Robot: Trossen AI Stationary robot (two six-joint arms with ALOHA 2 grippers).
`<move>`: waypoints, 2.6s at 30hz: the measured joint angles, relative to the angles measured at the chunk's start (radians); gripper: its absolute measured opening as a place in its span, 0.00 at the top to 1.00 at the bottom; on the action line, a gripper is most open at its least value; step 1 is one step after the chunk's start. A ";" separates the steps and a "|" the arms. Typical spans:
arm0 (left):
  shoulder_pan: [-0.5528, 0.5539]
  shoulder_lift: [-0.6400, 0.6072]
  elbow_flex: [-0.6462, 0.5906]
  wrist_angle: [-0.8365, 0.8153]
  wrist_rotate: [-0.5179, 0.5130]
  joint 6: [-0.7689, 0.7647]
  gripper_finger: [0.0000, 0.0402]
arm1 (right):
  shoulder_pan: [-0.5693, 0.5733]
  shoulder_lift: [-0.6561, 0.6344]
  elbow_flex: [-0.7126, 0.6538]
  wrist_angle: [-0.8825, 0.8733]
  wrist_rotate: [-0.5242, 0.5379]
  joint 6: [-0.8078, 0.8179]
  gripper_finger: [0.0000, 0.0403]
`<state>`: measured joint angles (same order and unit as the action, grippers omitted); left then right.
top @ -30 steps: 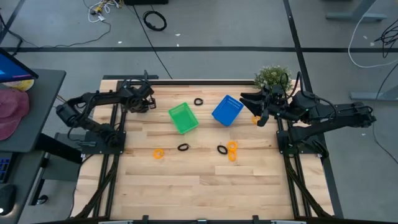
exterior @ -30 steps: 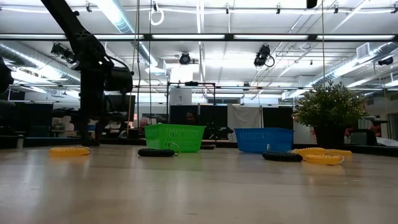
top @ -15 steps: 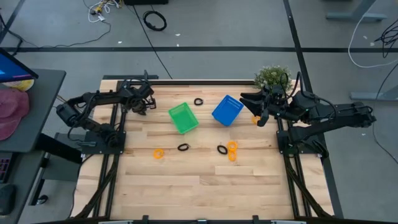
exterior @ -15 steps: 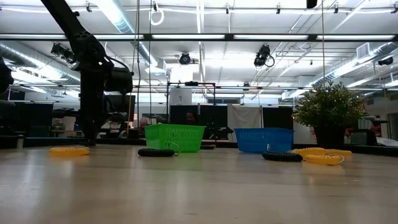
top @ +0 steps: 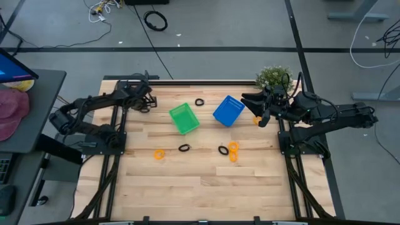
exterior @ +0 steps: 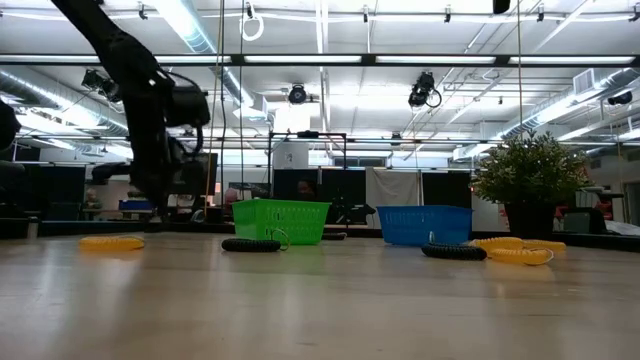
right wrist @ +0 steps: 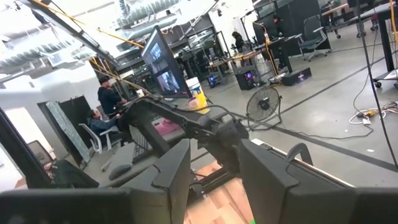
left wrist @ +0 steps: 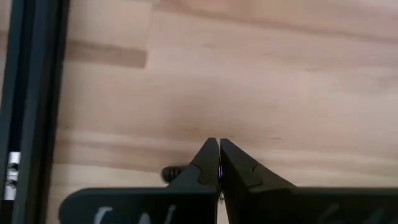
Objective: Sort spring keychains
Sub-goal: Put the black spring keychain into the green bin
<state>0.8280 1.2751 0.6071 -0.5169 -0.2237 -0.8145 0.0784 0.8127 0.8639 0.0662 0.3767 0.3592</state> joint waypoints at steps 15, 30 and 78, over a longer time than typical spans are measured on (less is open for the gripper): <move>-0.061 -0.615 0.000 0.428 0.207 0.270 1.00 | 0.000 0.000 0.000 0.000 0.000 0.002 0.65; -0.131 -0.744 0.002 0.840 0.519 0.265 1.00 | 0.000 0.000 0.000 0.000 0.000 0.000 0.65; -0.401 0.025 0.708 0.292 0.284 0.458 1.00 | 0.000 0.000 0.000 -0.016 0.000 0.002 0.65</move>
<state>0.4265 1.3001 1.3151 -0.2248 0.0601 -0.3568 0.0784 0.8127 0.8639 0.0503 0.3771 0.3608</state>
